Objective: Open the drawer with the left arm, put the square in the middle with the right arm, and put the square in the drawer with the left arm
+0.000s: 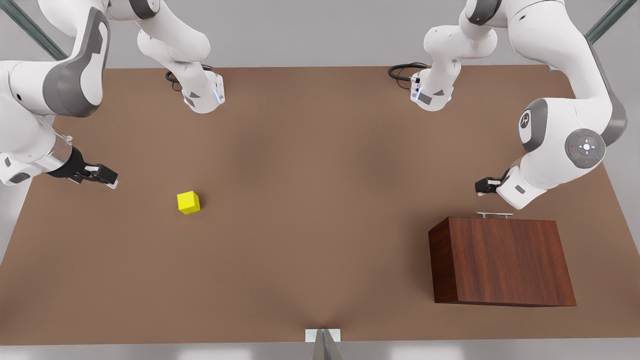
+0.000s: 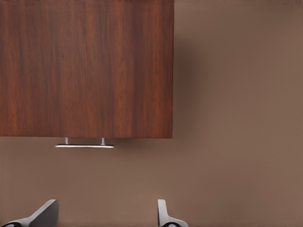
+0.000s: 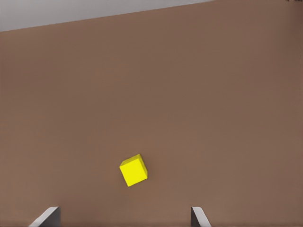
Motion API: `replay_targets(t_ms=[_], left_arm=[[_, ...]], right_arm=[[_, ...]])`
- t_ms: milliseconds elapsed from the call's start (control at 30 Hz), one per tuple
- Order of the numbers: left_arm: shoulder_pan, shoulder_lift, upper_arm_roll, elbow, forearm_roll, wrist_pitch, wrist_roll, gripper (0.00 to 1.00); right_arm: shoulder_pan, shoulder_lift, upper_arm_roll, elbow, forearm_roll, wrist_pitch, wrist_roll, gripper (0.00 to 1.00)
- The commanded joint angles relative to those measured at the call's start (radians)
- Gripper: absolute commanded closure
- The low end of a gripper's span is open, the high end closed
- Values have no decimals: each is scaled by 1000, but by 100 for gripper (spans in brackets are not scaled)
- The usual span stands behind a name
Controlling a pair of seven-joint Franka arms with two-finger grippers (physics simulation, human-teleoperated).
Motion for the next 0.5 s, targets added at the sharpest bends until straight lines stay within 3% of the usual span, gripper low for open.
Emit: replay_targets(t_ms=[0, 100, 200, 233, 400, 433, 467], left_arm=[[0, -1, 0, 0, 3, 11, 36, 0], [0, -49, 14, -53, 12, 17, -15, 0], [1, -142, 55, -190, 13, 89, -426, 0], [0, -200, 58, -303, 7, 196, -553, 0], [3, -222, 90, -487, 3, 486, -1119, 0], [5, -276, 92, -634, 3, 671, -1214, 0], [8, -276, 96, -665, 3, 734, -1320, 0]], right_arm=[[0, -1, 0, 2, -7, 1, -52, 0], [-6, -1, -6, 2, -4, 30, -52, 0], [3, -2, -6, -39, -6, 30, -52, 0], [-1, -5, -4, -72, 4, 35, -54, 0], [-24, -58, -4, -375, 11, 276, -201, 0], [-24, -59, -6, -406, 10, 287, -221, 0], [-24, -61, -6, -437, -4, 310, -221, 0]])
